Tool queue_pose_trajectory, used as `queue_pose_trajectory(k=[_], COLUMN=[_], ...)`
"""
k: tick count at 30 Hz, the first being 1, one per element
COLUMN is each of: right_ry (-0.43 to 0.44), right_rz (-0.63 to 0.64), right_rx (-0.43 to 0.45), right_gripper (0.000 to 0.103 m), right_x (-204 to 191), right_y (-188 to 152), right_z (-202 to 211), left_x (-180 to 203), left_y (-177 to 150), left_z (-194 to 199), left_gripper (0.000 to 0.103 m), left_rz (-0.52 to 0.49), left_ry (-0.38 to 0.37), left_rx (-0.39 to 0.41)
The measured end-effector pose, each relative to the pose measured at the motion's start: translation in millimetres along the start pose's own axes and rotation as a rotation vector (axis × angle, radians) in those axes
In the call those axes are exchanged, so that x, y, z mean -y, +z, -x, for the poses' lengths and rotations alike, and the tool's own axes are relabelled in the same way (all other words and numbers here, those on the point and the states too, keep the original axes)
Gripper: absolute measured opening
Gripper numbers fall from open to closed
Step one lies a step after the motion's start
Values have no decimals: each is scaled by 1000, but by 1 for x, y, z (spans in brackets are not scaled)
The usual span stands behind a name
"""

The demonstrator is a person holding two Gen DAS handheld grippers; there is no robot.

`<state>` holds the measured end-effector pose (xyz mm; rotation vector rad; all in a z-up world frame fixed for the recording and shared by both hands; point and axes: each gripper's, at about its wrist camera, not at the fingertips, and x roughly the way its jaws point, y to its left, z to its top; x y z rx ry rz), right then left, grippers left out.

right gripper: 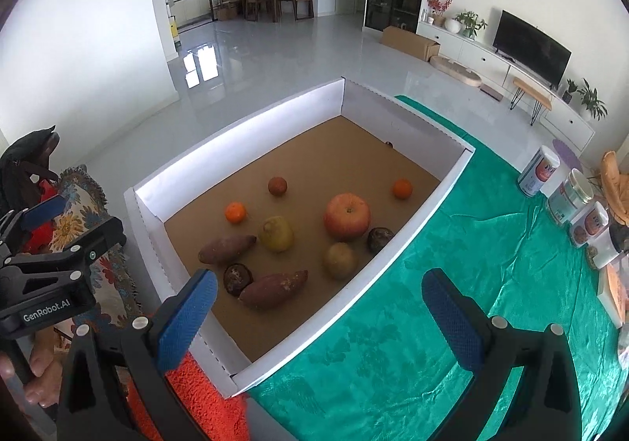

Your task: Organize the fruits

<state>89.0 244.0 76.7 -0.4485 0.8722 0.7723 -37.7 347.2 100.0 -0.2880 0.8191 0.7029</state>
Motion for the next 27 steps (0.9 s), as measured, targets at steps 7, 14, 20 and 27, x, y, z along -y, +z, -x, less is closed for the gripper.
queue_pose_trajectory(k=[7, 14, 20, 27], right_ry=[40, 27, 4, -23], right_rz=[-33, -24, -21, -6], right_rx=[-66, -98, -109, -98], right_gripper=[103, 103, 103, 103], right_x=[-2, -3, -2, -6], right_y=[6, 5, 3, 3], right_z=[5, 1, -5, -6], left_x=[1, 10, 5, 0], left_y=[4, 2, 1, -1], left_z=[0, 2, -1, 0], left_gripper=[102, 102, 102, 102], left_rz=[23, -13, 0, 40], left_ry=[-66, -43, -19, -49], left_rx=[-35, -20, -16, -6])
